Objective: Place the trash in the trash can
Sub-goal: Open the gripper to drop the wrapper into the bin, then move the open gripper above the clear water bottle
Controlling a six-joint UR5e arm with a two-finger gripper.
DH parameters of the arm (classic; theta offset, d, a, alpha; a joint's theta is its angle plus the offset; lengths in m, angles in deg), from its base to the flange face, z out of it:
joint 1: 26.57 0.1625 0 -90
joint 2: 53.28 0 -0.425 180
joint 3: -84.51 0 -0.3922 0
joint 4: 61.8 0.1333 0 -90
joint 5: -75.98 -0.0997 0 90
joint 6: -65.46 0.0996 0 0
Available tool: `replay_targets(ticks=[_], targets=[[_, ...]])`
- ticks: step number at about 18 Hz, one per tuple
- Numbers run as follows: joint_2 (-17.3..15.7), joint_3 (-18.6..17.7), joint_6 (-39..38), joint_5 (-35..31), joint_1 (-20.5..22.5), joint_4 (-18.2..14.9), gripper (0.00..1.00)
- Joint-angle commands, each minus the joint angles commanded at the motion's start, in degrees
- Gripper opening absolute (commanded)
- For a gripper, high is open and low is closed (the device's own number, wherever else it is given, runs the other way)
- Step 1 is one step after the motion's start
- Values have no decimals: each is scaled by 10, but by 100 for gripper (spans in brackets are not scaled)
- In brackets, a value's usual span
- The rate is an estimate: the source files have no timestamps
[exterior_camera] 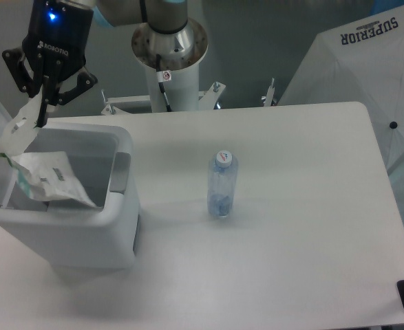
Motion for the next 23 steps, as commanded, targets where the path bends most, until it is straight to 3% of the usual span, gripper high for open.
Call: replay_targets(ticks=[1, 2, 7, 12, 18, 23], targets=[[1, -3, 11, -2, -1, 0, 96], [1, -4, 14, -5, -1, -1, 100], [4, -6, 14, -9, 8, -1, 100], [8, -4, 17, -8, 87, 2, 100], [54, -9, 34, -9, 170, -1, 100], [87, -14, 67, -25, 182, -3, 100]])
